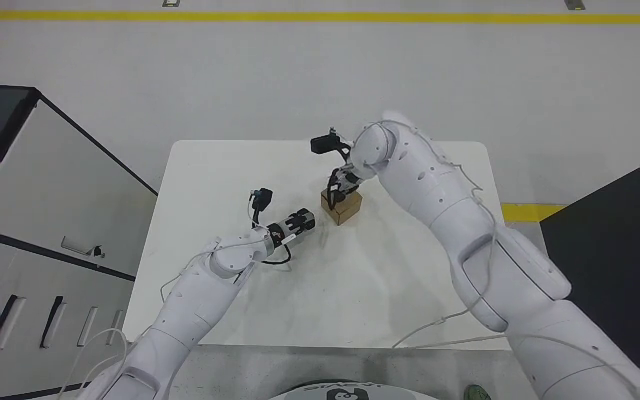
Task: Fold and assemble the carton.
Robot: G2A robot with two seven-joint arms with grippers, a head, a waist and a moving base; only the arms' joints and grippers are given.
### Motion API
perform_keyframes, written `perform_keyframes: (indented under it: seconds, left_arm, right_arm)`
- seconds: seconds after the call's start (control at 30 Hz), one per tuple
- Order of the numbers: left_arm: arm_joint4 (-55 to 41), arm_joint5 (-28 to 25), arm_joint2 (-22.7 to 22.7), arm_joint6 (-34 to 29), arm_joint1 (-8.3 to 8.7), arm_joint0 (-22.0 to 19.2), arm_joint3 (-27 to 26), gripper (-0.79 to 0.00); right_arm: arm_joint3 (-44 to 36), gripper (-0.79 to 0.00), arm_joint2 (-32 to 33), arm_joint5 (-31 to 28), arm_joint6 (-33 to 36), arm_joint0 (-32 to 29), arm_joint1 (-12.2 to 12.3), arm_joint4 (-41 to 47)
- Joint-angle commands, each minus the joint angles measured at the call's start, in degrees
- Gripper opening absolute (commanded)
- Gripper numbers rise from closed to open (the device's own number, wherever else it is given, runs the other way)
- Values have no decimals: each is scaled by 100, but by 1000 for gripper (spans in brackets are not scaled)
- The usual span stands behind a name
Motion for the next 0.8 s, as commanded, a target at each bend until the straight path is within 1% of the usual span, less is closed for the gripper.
perform_keyframes:
  seconds: [0.0, 0.47, 0.77]
  left_arm:
    - [0, 0, 0, 0, 0, 0, 0, -785]
    - [0, 0, 0, 0, 0, 0, 0, -785]
    - [0, 0, 0, 0, 0, 0, 0, -785]
  right_arm:
    - [14, -785, -19, 17, -10, -19, -9, -17]
    - [305, -785, -128, -54, -50, 2, -135, 33]
    - [343, -785, -114, -112, -69, 46, -158, 51]
